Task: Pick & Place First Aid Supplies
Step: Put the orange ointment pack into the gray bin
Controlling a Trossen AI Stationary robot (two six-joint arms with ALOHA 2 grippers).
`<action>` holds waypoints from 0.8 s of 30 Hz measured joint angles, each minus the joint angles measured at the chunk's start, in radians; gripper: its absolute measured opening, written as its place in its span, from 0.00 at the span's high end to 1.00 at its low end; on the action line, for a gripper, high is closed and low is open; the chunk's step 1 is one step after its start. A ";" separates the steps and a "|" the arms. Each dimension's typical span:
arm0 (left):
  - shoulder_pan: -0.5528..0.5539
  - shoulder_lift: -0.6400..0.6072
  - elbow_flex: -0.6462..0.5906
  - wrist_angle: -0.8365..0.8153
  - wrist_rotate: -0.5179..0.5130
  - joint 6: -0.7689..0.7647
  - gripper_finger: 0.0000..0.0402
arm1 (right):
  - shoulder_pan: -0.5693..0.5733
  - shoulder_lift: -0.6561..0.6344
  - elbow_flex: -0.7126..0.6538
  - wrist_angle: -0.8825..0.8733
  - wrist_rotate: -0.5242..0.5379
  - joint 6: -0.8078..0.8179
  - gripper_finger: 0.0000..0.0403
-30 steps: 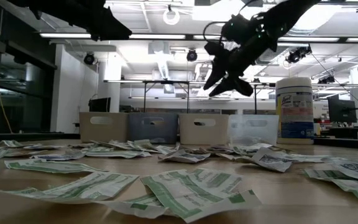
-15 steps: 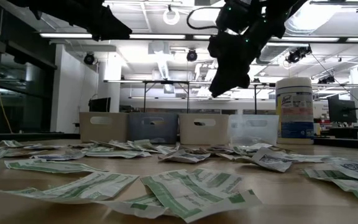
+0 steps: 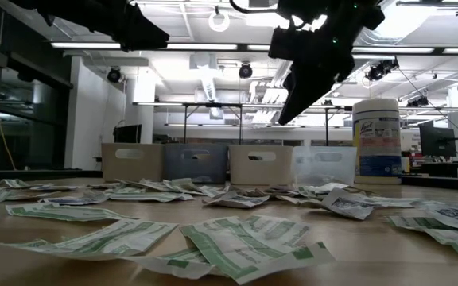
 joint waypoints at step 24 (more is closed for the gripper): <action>0.000 0.000 0.000 -0.026 0.042 0.003 0.45 | 0.114 0.252 -0.001 0.133 0.013 0.062 0.71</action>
